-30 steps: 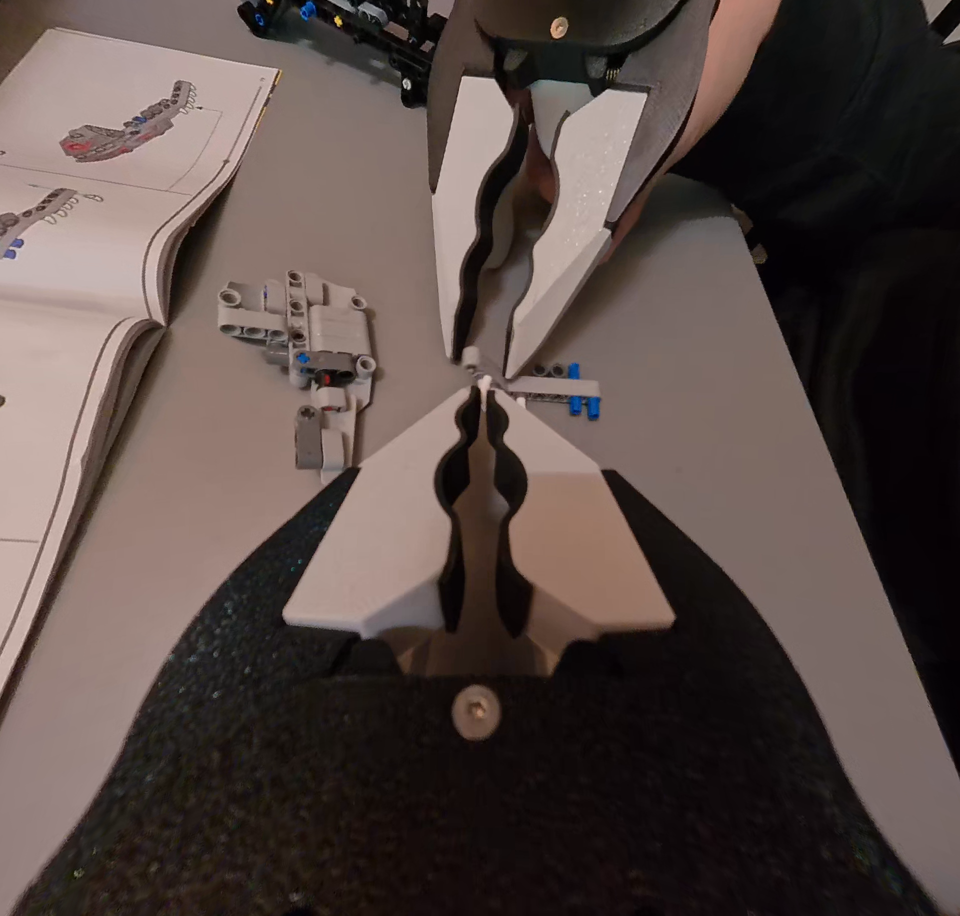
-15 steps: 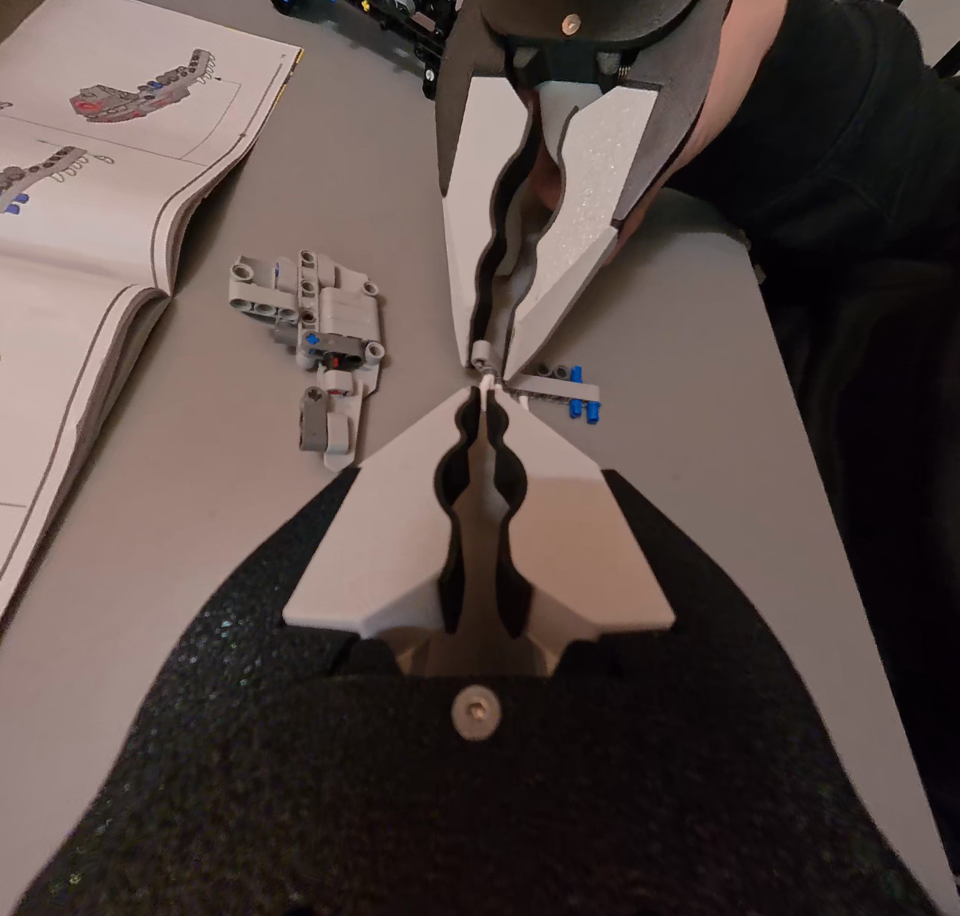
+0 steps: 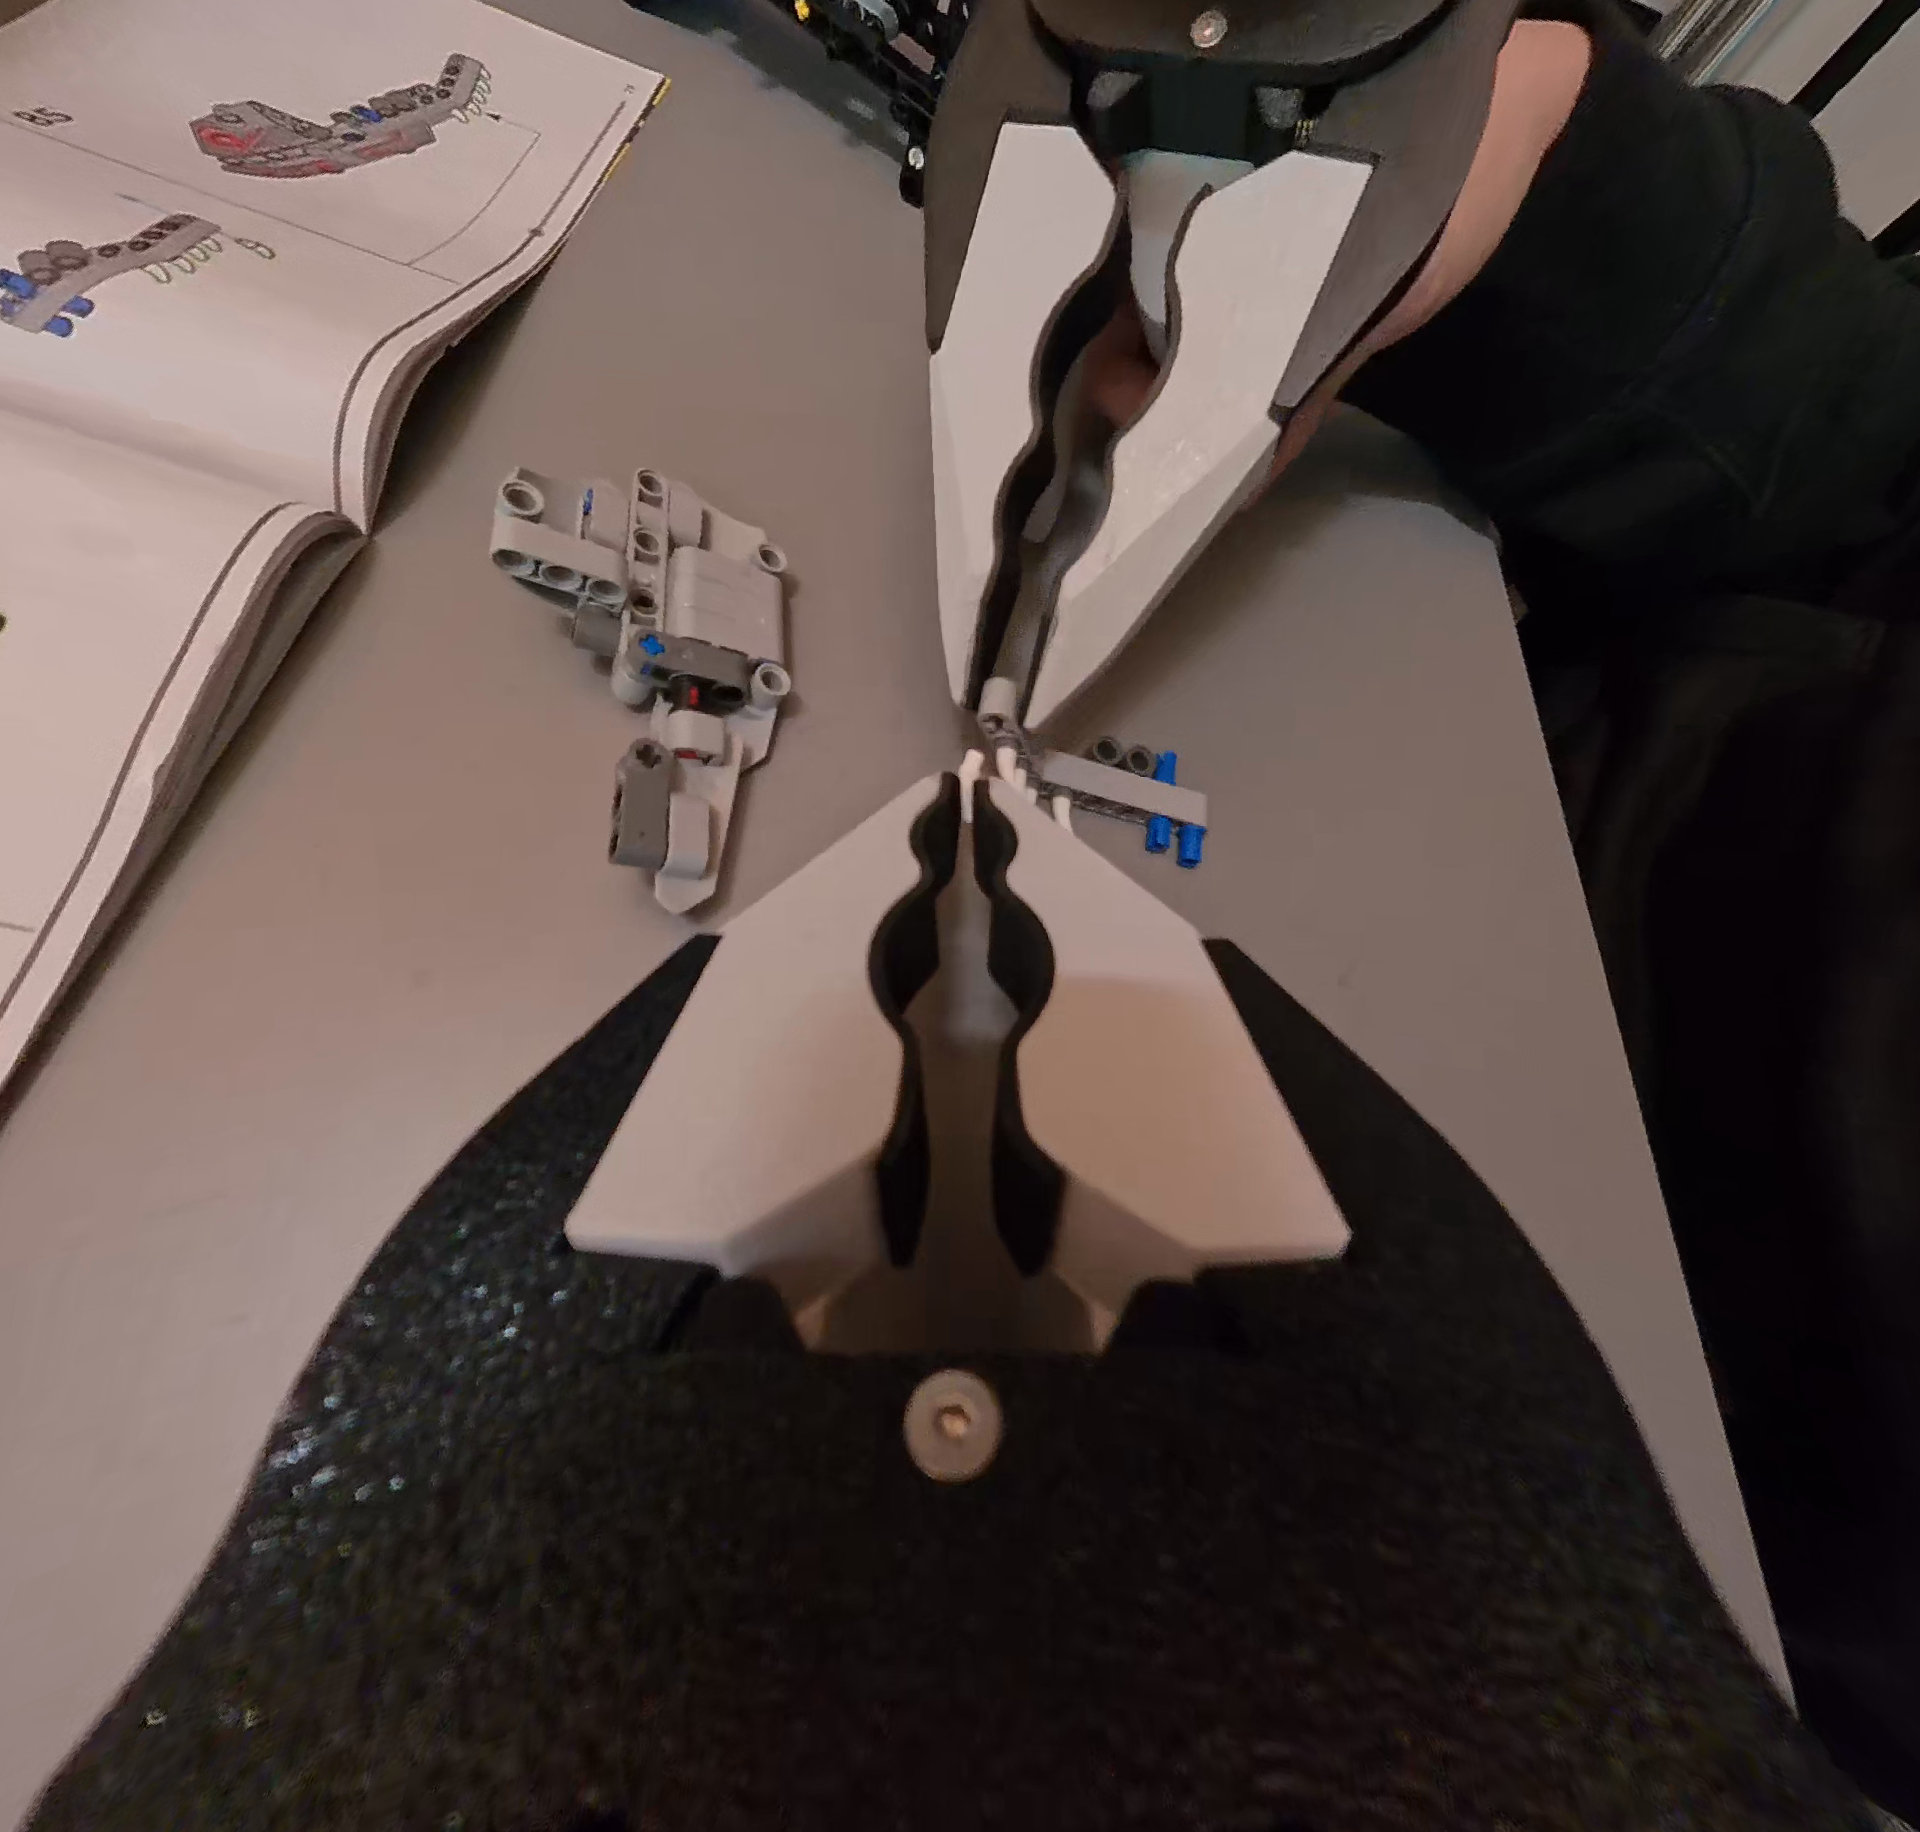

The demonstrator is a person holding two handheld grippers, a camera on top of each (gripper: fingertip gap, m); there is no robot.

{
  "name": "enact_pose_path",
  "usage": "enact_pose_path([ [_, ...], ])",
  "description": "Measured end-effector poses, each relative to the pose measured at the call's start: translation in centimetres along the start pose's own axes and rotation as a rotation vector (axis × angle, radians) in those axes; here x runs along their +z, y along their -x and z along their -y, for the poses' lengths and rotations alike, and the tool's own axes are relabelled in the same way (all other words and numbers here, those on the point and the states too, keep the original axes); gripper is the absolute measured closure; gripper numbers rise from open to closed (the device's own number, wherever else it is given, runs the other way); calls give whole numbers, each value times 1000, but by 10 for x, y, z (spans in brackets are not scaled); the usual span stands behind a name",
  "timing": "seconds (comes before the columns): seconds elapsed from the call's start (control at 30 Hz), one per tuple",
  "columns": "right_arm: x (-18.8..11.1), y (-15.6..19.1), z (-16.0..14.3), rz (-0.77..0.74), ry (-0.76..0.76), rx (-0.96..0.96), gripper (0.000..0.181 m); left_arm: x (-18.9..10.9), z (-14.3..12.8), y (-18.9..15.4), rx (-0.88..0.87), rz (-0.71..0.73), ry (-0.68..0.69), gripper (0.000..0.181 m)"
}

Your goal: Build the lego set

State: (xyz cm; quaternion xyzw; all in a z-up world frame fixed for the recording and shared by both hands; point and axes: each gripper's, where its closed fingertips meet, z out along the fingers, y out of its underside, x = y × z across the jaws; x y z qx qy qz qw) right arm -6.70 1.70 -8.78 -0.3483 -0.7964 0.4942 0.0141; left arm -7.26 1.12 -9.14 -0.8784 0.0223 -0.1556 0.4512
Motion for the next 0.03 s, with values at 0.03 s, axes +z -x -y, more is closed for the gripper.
enact_pose_path([
  [0.03, -1, 1, 1, 9, -6, 0, 174, 0, 0, 0, 0, -1, 0, 181],
])
